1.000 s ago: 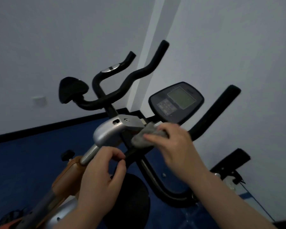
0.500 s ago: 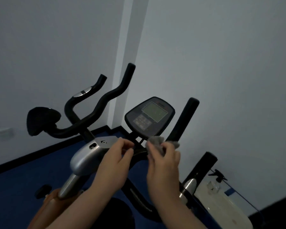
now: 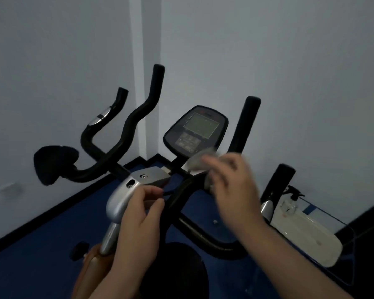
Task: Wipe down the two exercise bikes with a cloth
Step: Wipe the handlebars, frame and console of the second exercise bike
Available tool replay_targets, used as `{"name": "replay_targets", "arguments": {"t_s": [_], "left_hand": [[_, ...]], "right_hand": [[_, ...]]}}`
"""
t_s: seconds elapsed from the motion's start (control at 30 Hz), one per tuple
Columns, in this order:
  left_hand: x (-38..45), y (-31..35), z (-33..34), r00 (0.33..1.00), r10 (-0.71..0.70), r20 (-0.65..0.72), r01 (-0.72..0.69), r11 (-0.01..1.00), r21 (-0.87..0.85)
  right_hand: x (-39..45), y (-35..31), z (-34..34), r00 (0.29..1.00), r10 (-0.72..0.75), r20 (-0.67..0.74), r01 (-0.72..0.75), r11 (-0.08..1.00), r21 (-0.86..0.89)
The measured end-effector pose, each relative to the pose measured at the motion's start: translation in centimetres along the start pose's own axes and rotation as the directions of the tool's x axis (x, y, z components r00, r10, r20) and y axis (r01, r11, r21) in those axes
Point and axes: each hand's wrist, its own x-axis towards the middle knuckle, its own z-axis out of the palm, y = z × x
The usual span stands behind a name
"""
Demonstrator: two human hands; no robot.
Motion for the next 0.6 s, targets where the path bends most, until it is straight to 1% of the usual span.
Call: {"name": "replay_targets", "arguments": {"t_s": [0.03, 0.07, 0.1, 0.13, 0.17, 0.23, 0.27, 0.3, 0.33, 0.4, 0.43, 0.47, 0.5, 0.53, 0.57, 0.6], "left_hand": [[-0.8, -0.3, -0.2, 1.000, 0.018, -0.018, -0.017, 0.999, 0.051], [-1.6, -0.6, -0.2, 0.999, 0.032, -0.041, -0.029, 0.996, 0.085], [-2.2, -1.0, -0.1, 0.997, 0.039, -0.070, -0.032, 0.995, 0.094], [-2.7, -1.3, 0.0, 0.992, 0.032, -0.119, -0.024, 0.997, 0.072], [-2.9, -1.4, 0.1, 0.983, 0.019, -0.182, -0.013, 0.999, 0.034], [-3.1, -1.4, 0.3, 0.954, 0.002, -0.298, -0.008, 1.000, -0.020], [-3.2, -1.4, 0.4, 0.942, -0.003, -0.336, -0.006, 1.000, -0.027], [-3.2, -1.3, 0.4, 0.933, -0.010, -0.359, 0.000, 1.000, -0.028], [-3.3, -1.3, 0.4, 0.929, -0.017, -0.369, 0.006, 1.000, -0.029], [-3.3, -1.3, 0.5, 0.928, -0.037, -0.372, 0.019, 0.998, -0.052], [-3.3, -1.2, 0.6, 0.928, -0.044, -0.369, 0.024, 0.998, -0.059], [-3.4, -1.1, 0.7, 0.929, -0.040, -0.368, 0.023, 0.998, -0.052], [-3.4, -1.1, 0.7, 0.929, -0.025, -0.368, 0.014, 0.999, -0.034], [-3.4, -1.0, 0.7, 0.931, -0.004, -0.365, 0.001, 1.000, -0.008], [-3.5, -0.9, 0.6, 0.935, 0.021, -0.355, -0.014, 1.000, 0.023], [-3.7, -0.8, 0.5, 0.941, 0.045, -0.336, -0.027, 0.998, 0.058]], "right_hand": [[0.7, 0.5, -0.4, 0.994, 0.050, -0.096, -0.055, 0.997, -0.053], [0.6, 0.3, -0.1, 0.988, 0.086, -0.127, -0.102, 0.987, -0.125], [-0.2, -0.3, 1.0, 0.991, 0.098, -0.093, -0.113, 0.977, -0.183], [-1.6, -1.2, 2.2, 0.997, 0.082, -0.008, -0.082, 0.981, -0.175], [-3.1, -2.2, 3.3, 0.993, 0.042, 0.109, -0.032, 0.996, -0.086], [-3.9, -2.5, 2.8, 0.946, -0.074, 0.317, 0.024, 0.987, 0.158], [-3.0, -1.8, 1.7, 0.910, -0.146, 0.389, 0.061, 0.973, 0.221], [-1.4, -1.0, 0.5, 0.885, -0.200, 0.420, 0.118, 0.970, 0.213], [0.2, -0.1, -0.5, 0.895, -0.200, 0.399, 0.137, 0.974, 0.181], [2.1, 0.9, -1.0, 0.969, -0.113, 0.221, 0.109, 0.994, 0.032], [1.7, 0.4, -0.4, 0.985, -0.057, 0.161, 0.067, 0.996, -0.055], [0.5, -0.6, 0.5, 0.986, -0.048, 0.159, 0.066, 0.992, -0.106], [-1.1, -1.6, 1.6, 0.970, -0.085, 0.228, 0.112, 0.988, -0.107], [-2.6, -2.4, 2.4, 0.930, -0.156, 0.333, 0.180, 0.983, -0.043], [-3.7, -2.8, 2.7, 0.881, -0.210, 0.425, 0.207, 0.977, 0.053], [-3.8, -2.7, 2.3, 0.842, -0.237, 0.484, 0.183, 0.970, 0.157]]}}
